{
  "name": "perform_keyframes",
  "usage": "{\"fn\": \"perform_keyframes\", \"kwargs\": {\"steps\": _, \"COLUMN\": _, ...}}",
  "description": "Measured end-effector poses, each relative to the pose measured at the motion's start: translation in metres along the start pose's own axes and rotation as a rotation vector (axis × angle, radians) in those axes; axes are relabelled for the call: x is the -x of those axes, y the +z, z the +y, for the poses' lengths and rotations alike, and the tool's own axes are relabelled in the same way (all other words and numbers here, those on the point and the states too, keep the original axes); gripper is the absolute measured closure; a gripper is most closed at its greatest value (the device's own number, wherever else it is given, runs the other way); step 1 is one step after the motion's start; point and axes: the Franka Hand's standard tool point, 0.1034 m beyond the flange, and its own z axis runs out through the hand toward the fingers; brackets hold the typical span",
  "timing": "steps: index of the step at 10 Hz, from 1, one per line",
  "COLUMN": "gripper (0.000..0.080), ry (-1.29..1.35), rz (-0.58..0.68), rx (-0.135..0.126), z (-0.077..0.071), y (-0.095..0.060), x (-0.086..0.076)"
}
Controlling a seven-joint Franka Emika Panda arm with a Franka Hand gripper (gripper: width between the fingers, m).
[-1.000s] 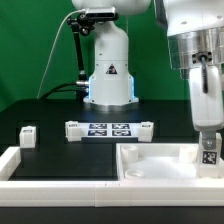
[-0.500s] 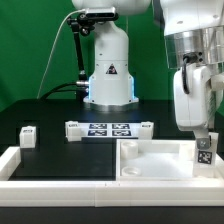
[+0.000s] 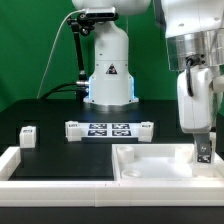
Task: Assemble one leg
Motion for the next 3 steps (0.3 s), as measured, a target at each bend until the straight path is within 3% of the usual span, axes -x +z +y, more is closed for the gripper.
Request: {"fn": "perform_keyframes", "kwargs": {"steps": 3, "gripper": 0.0151, "ry": -0.003, "rz": 0.000, "rx": 0.001, "z": 0.0004, "y": 0.0006, "x": 0.0001}}
